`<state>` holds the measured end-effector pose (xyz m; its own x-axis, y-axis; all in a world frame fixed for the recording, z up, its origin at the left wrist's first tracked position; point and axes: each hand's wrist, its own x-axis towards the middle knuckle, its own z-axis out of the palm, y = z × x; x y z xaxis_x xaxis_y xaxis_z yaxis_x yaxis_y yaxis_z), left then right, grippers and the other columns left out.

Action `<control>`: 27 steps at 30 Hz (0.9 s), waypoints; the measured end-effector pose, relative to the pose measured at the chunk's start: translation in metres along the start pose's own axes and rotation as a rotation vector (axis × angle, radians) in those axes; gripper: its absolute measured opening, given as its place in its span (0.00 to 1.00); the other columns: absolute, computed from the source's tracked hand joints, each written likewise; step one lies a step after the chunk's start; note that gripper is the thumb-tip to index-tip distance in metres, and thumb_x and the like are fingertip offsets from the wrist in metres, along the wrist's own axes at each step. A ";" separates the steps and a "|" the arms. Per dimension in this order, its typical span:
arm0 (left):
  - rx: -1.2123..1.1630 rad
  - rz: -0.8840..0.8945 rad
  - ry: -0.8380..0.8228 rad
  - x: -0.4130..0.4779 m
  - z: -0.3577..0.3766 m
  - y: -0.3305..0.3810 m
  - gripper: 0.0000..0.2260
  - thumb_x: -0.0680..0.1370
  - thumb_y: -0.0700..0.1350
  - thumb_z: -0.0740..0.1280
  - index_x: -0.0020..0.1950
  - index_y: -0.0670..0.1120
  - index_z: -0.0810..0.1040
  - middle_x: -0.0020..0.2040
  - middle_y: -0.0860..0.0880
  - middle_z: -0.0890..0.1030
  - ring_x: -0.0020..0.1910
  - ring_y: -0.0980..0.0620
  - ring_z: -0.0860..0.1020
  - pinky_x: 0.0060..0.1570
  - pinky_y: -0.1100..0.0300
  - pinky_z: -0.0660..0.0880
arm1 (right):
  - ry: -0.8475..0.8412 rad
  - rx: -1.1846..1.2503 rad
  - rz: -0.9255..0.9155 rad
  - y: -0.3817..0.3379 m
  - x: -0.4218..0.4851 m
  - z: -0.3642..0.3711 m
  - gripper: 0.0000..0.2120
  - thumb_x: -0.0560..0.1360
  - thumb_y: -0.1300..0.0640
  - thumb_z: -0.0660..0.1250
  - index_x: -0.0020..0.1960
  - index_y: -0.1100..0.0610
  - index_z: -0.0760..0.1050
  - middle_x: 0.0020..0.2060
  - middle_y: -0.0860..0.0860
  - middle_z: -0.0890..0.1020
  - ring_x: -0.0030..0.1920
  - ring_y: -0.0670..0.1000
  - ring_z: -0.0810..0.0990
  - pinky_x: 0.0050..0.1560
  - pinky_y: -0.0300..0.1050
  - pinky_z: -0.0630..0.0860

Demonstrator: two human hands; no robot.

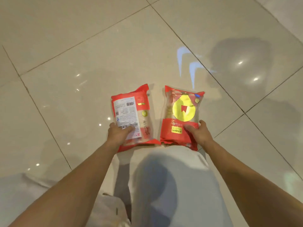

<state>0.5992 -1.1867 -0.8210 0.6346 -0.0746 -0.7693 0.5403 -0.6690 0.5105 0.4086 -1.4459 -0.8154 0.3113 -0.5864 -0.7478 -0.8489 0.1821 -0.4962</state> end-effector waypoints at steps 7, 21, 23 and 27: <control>-0.245 -0.018 -0.102 0.001 0.009 0.001 0.18 0.69 0.40 0.80 0.57 0.43 0.82 0.50 0.44 0.88 0.39 0.50 0.87 0.39 0.55 0.84 | 0.084 0.321 0.020 -0.018 0.003 0.022 0.29 0.66 0.55 0.81 0.62 0.57 0.71 0.51 0.53 0.83 0.44 0.52 0.85 0.40 0.47 0.81; -0.499 0.323 0.130 -0.468 -0.283 0.214 0.20 0.72 0.38 0.78 0.62 0.46 0.80 0.53 0.51 0.88 0.48 0.50 0.87 0.46 0.57 0.83 | -0.096 0.235 -0.438 -0.316 -0.454 -0.165 0.30 0.67 0.59 0.80 0.65 0.53 0.71 0.53 0.49 0.83 0.47 0.49 0.86 0.40 0.44 0.83; -0.522 0.367 0.182 -0.545 -0.325 0.230 0.21 0.71 0.38 0.79 0.62 0.47 0.79 0.54 0.51 0.88 0.49 0.50 0.87 0.50 0.53 0.82 | -0.129 0.220 -0.508 -0.353 -0.529 -0.191 0.32 0.64 0.57 0.82 0.64 0.51 0.72 0.52 0.49 0.84 0.47 0.50 0.86 0.40 0.48 0.84; -0.599 0.430 0.321 -0.686 -0.382 0.241 0.21 0.67 0.39 0.80 0.58 0.49 0.80 0.49 0.54 0.88 0.46 0.50 0.87 0.42 0.59 0.82 | -0.250 0.203 -0.672 -0.403 -0.656 -0.231 0.34 0.58 0.51 0.81 0.62 0.50 0.74 0.51 0.48 0.85 0.47 0.49 0.87 0.42 0.49 0.84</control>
<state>0.5050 -1.0144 -0.0235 0.9334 0.0419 -0.3564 0.3588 -0.1131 0.9265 0.4479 -1.3170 -0.0232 0.8438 -0.4301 -0.3209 -0.3537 0.0040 -0.9354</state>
